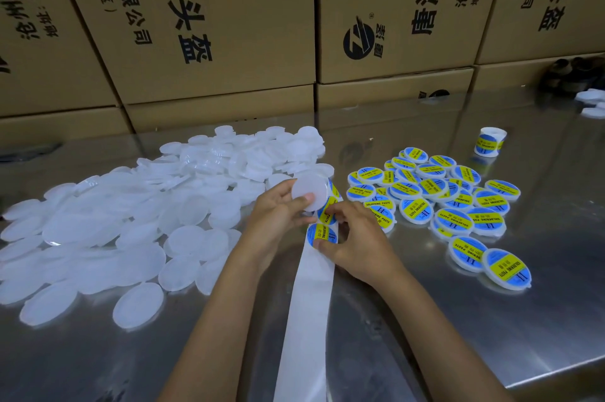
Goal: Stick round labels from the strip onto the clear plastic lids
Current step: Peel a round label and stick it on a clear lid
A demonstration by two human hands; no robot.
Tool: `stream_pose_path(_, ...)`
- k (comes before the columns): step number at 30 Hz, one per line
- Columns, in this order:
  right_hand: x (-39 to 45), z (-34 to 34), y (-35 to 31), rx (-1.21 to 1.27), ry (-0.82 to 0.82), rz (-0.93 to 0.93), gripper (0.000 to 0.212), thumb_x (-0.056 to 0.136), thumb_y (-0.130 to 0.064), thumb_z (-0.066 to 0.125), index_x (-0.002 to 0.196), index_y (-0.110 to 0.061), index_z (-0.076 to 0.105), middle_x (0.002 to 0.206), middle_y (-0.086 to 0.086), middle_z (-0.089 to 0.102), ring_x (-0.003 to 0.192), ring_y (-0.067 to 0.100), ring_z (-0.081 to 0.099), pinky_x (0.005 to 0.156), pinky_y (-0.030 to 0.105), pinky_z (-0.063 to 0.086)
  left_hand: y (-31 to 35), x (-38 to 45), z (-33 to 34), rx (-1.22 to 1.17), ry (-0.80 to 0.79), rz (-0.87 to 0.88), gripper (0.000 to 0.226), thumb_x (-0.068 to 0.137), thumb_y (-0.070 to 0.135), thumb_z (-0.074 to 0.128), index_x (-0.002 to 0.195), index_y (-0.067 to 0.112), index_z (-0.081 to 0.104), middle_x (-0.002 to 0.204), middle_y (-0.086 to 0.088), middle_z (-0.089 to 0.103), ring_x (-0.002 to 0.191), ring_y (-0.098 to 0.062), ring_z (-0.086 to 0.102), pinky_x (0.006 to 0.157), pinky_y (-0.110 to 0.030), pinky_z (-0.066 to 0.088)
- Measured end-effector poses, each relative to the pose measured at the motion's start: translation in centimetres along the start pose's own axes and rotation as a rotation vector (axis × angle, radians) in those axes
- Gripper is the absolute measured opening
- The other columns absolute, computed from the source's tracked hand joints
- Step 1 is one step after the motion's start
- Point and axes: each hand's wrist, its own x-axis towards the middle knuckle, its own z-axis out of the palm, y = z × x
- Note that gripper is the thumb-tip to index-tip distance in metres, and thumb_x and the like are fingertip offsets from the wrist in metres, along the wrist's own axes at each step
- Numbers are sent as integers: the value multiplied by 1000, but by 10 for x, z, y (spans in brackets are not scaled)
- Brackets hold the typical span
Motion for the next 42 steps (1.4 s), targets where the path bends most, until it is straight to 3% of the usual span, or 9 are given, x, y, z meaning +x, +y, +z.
stream_pose_path(3, -2, -3, -1, 33, -34, 2, 44, 71, -25, 85, 108, -17, 63, 103, -4, 53, 104, 18, 48, 92, 33, 44, -7, 3, 4, 14, 28, -10, 15, 98, 4, 59, 111, 8, 66, 110, -10, 72, 92, -23, 72, 79, -27, 62)
stream_pose_path(7, -3, -7, -1, 4, -59, -14, 40, 69, -30, 87, 103, -19, 69, 96, -9, 49, 97, 11, 44, 85, 21, 39, -13, 8, 3, 53, 58, 10, 13, 99, 2, 58, 107, 9, 66, 111, -12, 72, 92, -21, 73, 77, -24, 61)
stream_pose_path(16, -5, -7, -4, -29, -61, -60, 32, 73, -35, 84, 98, -17, 75, 100, -3, 56, 97, 9, 48, 88, 18, 39, -23, 17, 0, 100, 115, 40, 17, 100, 9, 58, 111, 17, 68, 107, -3, 77, 102, -24, 73, 98, -46, 56)
stream_pose_path(20, -4, -7, -5, -8, -52, -47, 19, 82, -34, 78, 87, -17, 75, 100, -5, 55, 98, 9, 47, 87, 20, 40, -26, 19, -2, 126, 107, 55, 23, 101, 6, 55, 121, 9, 65, 116, -10, 74, 112, -29, 69, 105, -51, 50)
stream_pose_path(24, -4, -9, -3, -36, -83, -75, 7, 84, -20, 75, 88, -15, 72, 103, -6, 53, 98, 11, 47, 86, 21, 38, -24, 21, -3, 119, 188, 58, 25, 99, 2, 53, 118, 10, 67, 114, -8, 73, 110, -28, 69, 102, -47, 53)
stream_pose_path(26, -3, -9, -2, -44, -96, -79, 14, 83, -19, 76, 95, -16, 70, 105, -5, 55, 99, 12, 48, 88, 22, 38, -19, 22, -5, 70, 233, 40, 24, 99, 5, 54, 119, 9, 67, 114, -10, 72, 104, -29, 72, 96, -43, 57)
stream_pose_path(30, -2, -10, 2, -47, -115, -63, 34, 81, -27, 79, 112, -18, 67, 111, -3, 59, 106, 11, 48, 92, 18, 36, -8, 15, -5, -99, 72, -32, 23, 100, 5, 55, 121, 2, 63, 110, -18, 73, 91, -31, 76, 75, -33, 63)
stream_pose_path(33, 0, -10, 3, -56, -129, -62, 39, 80, -28, 80, 115, -16, 69, 112, -2, 61, 109, 12, 49, 94, 19, 37, -11, 10, 3, -15, -14, -78, 23, 102, 4, 52, 123, 1, 59, 114, -21, 71, 93, -32, 75, 80, -33, 63)
stream_pose_path(42, 1, -8, 2, -61, -100, -64, 26, 82, -24, 79, 108, -20, 76, 102, -4, 62, 105, 16, 50, 88, 17, 34, -18, 10, 5, 38, -15, -98, 25, 104, 3, 48, 128, 0, 55, 124, -21, 67, 95, -29, 73, 81, -26, 61)
